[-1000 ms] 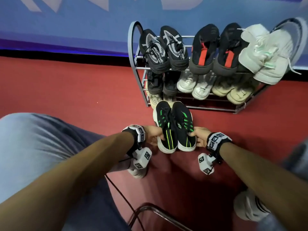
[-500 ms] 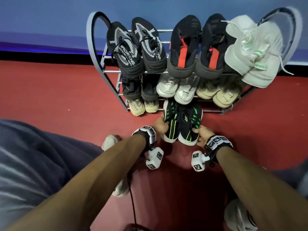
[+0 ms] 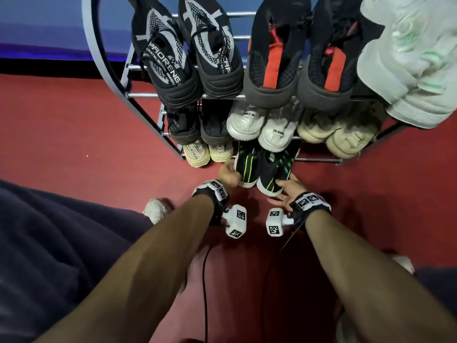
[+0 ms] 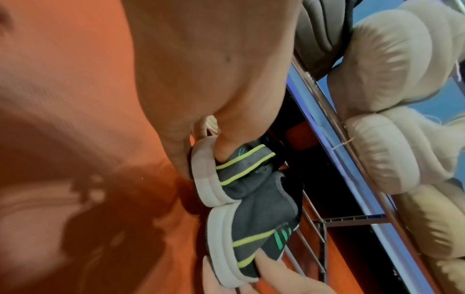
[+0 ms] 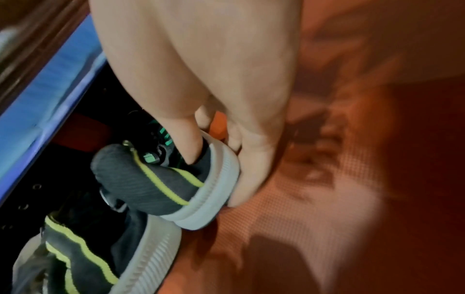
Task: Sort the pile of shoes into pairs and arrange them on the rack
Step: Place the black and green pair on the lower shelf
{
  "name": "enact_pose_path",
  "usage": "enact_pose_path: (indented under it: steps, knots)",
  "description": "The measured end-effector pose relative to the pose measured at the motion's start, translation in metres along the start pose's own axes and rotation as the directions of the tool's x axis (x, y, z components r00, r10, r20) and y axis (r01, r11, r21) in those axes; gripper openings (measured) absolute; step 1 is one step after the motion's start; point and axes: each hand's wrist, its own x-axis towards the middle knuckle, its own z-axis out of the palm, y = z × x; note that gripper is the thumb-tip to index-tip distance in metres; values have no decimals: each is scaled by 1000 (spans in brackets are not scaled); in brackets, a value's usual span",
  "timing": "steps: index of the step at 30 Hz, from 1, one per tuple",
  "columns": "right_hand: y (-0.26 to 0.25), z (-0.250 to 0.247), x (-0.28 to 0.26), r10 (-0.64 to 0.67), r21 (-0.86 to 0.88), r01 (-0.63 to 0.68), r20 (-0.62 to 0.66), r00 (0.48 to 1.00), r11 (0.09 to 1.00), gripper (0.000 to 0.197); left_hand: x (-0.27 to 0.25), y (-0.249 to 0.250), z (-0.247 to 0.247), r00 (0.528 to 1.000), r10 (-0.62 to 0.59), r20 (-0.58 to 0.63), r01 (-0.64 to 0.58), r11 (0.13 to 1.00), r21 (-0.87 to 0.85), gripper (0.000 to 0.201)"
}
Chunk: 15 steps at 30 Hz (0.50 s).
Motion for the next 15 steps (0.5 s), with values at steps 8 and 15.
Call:
enact_pose_path:
  steps: [8, 15]
  knots:
    - [-13, -4, 7, -112, 147, 107, 21, 994, 983, 63, 3, 31, 15, 993, 100, -68, -116, 950, -290, 53]
    - [-32, 12, 18, -127, 57, 130, -62, 990, 990, 53, 15, 44, 14, 998, -51, 23, 55, 963, -265, 25]
